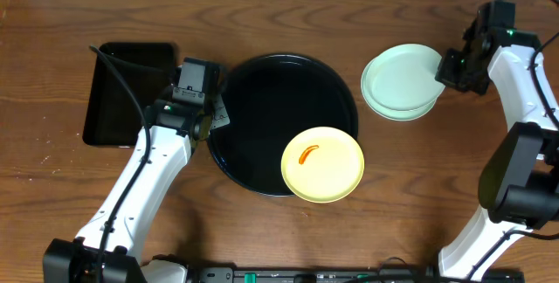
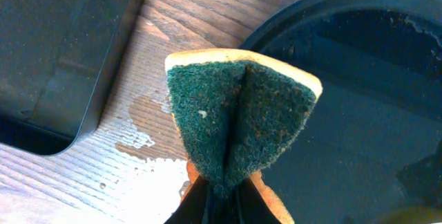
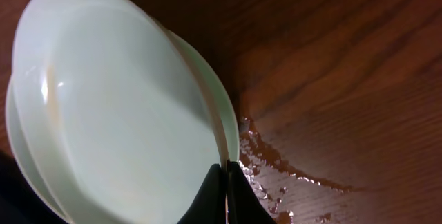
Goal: Clean dirty plates on tray and stack at the side
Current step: 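Move the right gripper to the yellow plate on the tray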
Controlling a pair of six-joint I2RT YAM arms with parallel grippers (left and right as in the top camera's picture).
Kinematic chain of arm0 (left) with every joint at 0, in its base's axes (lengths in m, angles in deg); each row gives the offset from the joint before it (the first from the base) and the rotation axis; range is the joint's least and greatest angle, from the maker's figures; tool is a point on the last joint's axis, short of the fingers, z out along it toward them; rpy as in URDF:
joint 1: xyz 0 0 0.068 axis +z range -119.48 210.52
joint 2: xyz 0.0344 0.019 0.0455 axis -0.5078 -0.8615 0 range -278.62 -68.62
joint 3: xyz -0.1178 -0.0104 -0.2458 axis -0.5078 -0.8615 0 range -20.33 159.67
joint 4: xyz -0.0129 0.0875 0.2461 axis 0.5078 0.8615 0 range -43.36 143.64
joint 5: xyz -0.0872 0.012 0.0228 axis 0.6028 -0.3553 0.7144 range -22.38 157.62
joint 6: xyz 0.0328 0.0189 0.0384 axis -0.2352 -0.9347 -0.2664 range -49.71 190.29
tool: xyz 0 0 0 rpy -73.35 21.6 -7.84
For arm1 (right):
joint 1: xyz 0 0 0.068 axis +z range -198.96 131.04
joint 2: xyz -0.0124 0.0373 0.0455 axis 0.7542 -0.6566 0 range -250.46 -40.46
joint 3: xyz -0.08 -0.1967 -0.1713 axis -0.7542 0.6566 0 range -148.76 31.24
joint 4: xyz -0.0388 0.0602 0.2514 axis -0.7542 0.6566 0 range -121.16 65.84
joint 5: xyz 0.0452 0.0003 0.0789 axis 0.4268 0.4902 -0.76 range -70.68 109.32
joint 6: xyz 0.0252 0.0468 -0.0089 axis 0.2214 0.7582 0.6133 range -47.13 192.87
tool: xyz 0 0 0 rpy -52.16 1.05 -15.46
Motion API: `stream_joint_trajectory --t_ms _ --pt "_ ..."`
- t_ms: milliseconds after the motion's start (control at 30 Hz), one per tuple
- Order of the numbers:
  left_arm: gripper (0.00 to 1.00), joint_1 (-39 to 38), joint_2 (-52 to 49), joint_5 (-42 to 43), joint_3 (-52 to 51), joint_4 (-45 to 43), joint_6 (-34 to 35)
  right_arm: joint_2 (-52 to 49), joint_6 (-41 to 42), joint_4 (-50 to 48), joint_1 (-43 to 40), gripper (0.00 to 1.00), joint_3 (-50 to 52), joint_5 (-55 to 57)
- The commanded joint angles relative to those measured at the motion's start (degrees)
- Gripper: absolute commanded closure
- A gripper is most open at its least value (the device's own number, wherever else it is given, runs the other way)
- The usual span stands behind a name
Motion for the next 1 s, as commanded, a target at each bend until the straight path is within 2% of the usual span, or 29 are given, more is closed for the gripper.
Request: stream_joint_trajectory --t_ms 0,33,67,267,467,633,700,800,967 --pt "0.92 -0.1 -0.6 0.1 -0.5 0.0 0.5 0.1 0.2 -0.7 0.0 0.68 0.7 -0.6" --pt "0.92 -0.1 -0.7 0.1 -0.5 0.0 0.5 0.1 0.2 -0.7 0.1 0.57 0.7 -1.0" --pt "0.92 -0.1 -0.9 0.1 -0.5 0.0 0.5 0.1 0.2 -0.7 0.2 0.53 0.7 -1.6" --pt "0.92 -0.1 -2.5 0.2 -0.5 0.0 0.5 0.1 0.0 1.4 1.8 0.49 0.7 -6.7" --pt "0.92 -0.1 -3.5 2.3 -0.5 -0.5 0.6 0.1 -8.3 6.9 5.6 0.43 0.7 -23.8" --pt "0.92 -0.1 -3.5 3.4 -0.5 -3.0 0.6 0.1 -10.1 10.6 12.9 0.40 0.7 -22.6" --pt "0.92 -0.1 -3.5 3.6 -0.5 -3.0 0.6 0.1 -7.9 12.0 16.7 0.42 0.7 -19.6" --pt "0.92 -0.1 -3.5 3.9 -0.5 -3.0 0.5 0.1 -1.3 14.0 21.5 0.52 0.7 -13.3" --pt "0.92 -0.1 -3.5 4.0 -0.5 -3.0 0.5 0.1 12.7 19.0 27.6 0.53 0.7 -0.1"
